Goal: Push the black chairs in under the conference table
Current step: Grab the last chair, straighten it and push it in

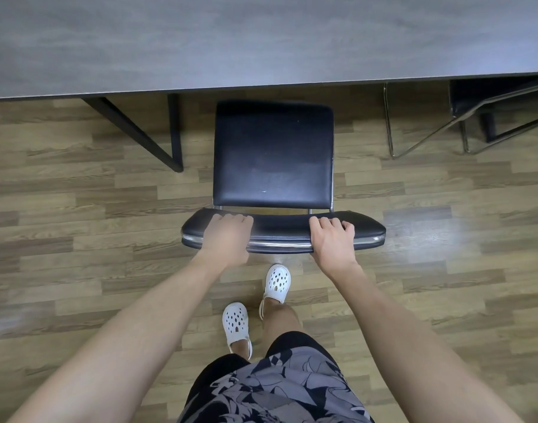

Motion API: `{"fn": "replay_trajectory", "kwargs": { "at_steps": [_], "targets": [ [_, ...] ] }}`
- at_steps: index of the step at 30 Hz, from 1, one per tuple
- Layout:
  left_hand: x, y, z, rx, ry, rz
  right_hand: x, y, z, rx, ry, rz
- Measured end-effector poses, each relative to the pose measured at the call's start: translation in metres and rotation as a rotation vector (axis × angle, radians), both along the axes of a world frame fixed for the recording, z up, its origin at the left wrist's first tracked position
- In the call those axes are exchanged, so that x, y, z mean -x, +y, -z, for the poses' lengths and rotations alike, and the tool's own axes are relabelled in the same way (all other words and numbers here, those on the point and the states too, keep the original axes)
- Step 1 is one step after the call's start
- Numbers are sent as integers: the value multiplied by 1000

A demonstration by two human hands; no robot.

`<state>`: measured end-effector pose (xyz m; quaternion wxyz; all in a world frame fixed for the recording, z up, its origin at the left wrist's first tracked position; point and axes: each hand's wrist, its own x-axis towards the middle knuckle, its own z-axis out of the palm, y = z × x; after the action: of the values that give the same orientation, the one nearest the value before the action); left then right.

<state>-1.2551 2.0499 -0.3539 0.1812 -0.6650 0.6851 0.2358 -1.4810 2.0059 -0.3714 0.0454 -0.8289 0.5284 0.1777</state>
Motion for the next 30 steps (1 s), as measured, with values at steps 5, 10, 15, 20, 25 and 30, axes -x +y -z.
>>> {"fn": "replay_trajectory", "kwargs": {
  "at_steps": [5,10,15,20,25,30],
  "targets": [
    [2,-12,-1,2,9,-7,1,-12,-1,-33,0,4],
    [-2,-28,0,12,17,-15,-1,-32,-4,-55,-17,-4],
    [2,-47,2,66,15,-40,0,-56,-6,-76,-14,-3],
    [12,-59,-1,145,-101,-69,2,-74,-3,-47,-58,13],
    [24,-70,-2,143,-246,-164,2,-86,-7,80,-158,48],
    [30,-84,-2,166,-239,-259,3,-103,-4,74,-161,48]
  ]
}}
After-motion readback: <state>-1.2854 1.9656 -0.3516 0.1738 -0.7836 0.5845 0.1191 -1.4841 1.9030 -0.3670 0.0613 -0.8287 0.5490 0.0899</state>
